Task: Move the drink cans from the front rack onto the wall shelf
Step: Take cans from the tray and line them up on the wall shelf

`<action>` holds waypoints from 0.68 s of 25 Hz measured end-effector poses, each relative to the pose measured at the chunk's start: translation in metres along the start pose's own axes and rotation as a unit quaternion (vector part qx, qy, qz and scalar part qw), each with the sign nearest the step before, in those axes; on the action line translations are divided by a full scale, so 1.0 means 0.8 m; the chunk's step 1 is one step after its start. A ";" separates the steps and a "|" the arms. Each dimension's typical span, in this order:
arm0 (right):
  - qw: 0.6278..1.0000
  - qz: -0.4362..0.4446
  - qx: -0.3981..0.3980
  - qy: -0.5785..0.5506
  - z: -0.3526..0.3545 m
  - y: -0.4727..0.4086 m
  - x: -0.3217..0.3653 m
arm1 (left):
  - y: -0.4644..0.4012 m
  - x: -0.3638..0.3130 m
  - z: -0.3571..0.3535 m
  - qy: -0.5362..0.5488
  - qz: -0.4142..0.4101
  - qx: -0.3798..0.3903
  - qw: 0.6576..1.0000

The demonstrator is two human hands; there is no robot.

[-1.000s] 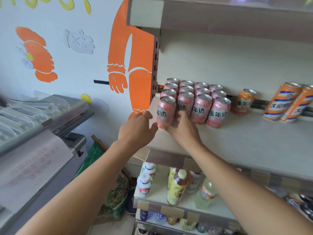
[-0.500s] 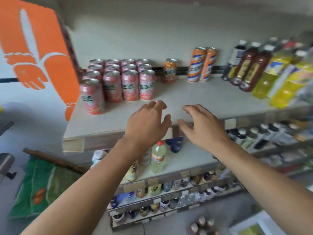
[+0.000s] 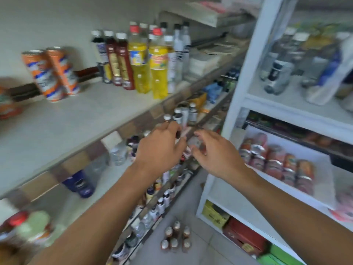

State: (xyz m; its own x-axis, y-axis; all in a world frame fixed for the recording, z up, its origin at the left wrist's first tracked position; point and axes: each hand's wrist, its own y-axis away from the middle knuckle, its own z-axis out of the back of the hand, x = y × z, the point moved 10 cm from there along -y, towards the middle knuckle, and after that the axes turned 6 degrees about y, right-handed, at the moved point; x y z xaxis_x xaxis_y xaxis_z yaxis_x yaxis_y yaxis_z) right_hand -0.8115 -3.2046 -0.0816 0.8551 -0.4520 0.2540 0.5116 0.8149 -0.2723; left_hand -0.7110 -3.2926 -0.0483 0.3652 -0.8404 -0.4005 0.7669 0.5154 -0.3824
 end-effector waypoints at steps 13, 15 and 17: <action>0.975 -0.219 0.037 -0.001 -0.033 0.058 -0.338 | -0.100 -0.189 -0.270 0.075 -0.101 0.142 0.982; 0.970 -0.243 0.027 -0.020 -0.047 0.057 -0.374 | -0.108 -0.193 -0.299 0.080 -0.088 0.146 0.982; 0.960 -0.274 0.029 -0.042 -0.066 0.051 -0.408 | -0.115 -0.192 -0.324 0.081 -0.075 0.155 0.982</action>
State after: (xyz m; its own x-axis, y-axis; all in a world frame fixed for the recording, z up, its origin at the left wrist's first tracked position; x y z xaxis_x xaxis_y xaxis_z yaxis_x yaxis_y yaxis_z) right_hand -1.0653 -3.0430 -0.2245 0.4476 -0.7896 0.4197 0.8752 0.4831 -0.0244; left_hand -0.9742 -3.1677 -0.1676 0.1661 -0.8530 -0.4948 0.9384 0.2909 -0.1864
